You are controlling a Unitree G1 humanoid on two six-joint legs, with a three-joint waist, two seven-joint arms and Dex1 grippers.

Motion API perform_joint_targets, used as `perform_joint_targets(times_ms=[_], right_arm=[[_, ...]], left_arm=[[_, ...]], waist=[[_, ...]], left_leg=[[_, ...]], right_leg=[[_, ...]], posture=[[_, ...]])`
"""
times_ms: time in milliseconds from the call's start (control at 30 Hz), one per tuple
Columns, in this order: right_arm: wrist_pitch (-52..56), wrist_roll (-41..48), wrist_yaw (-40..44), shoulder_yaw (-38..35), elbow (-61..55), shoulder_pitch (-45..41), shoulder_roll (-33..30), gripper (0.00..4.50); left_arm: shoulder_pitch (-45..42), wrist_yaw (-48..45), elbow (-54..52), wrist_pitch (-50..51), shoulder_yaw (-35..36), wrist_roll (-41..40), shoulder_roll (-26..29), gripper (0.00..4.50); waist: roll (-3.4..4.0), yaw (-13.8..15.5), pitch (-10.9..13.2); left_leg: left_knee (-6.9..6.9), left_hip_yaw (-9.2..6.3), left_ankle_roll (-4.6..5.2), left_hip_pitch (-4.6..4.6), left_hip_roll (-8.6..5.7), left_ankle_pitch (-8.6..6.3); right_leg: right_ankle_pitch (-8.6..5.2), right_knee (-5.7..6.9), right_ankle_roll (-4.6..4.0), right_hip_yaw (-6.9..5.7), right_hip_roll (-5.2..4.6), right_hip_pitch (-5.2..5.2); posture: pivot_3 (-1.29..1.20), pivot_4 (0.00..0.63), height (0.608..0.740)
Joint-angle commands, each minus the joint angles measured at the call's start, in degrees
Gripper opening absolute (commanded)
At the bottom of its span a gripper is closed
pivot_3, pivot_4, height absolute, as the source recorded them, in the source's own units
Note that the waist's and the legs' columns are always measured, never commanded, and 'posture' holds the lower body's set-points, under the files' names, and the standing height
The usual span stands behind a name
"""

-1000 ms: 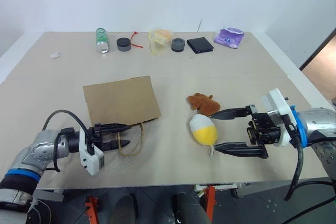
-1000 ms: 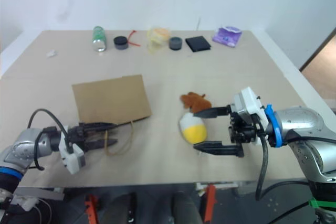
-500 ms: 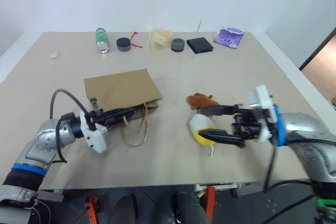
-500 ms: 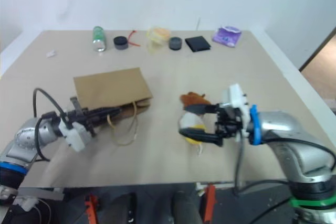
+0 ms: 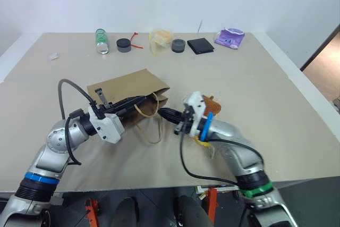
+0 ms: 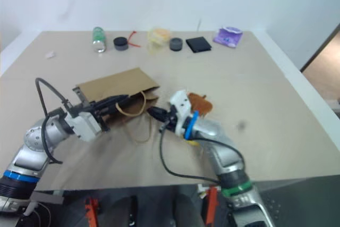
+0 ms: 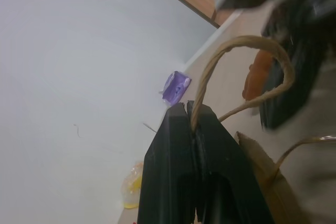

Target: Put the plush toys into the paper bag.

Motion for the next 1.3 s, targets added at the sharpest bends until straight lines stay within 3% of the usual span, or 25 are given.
perform_joint_targets(times_ms=[33,200,333,733,1300], right_arm=[[-4.8,-2.4,-0.8,0.1,6.4,-4.4,3.9,0.02],[-8.4,-3.4,-3.4,-2.0,18.2,-11.2,11.8,0.02],[-6.7,-5.7,-5.0,-0.8,22.9,-12.5,14.5,0.02],[3.8,-10.1,-6.2,2.6,18.8,-9.0,13.2,0.02],[3.4,-10.9,-4.2,2.7,17.8,-9.1,12.3,0.02]], left_arm=[[0.3,0.9,-3.4,1.5,1.9,-1.2,-0.5,0.0],[1.2,1.2,-5.6,3.5,2.1,-0.9,-1.8,0.0],[0.9,4.4,-6.5,8.1,5.4,-2.1,-3.7,0.0],[-5.4,12.9,-10.8,23.0,11.3,-4.8,-9.6,0.0],[-10.4,14.7,-14.3,24.9,11.9,-4.1,-9.9,0.0]], waist=[[0.0,0.0,0.0],[0.0,-0.1,0.0],[0.0,-0.1,0.0],[-0.16,0.0,-0.1],[-0.16,0.0,-0.1]], left_leg=[[0.0,0.0,0.02,-0.01,0.0,0.01],[-0.01,0.0,0.05,-0.02,0.01,0.03],[-0.04,-0.01,0.05,-0.04,0.05,0.03],[-0.02,-0.05,0.04,-0.04,0.06,0.03],[-0.03,-0.06,0.04,-0.08,0.05,0.03]], right_leg=[[0.03,0.0,-0.01,0.0,0.01,-0.03],[0.04,0.0,-0.02,0.0,0.02,-0.03],[0.04,0.0,-0.03,-0.01,0.05,-0.05],[0.04,0.0,-0.02,-0.03,0.07,-0.02],[0.03,-0.02,-0.03,-0.02,0.08,-0.03]], posture=[[0.0,0.15,0.74],[0.0,0.15,0.74],[0.0,0.15,0.74],[0.0,0.15,0.74],[0.0,0.15,0.74]])
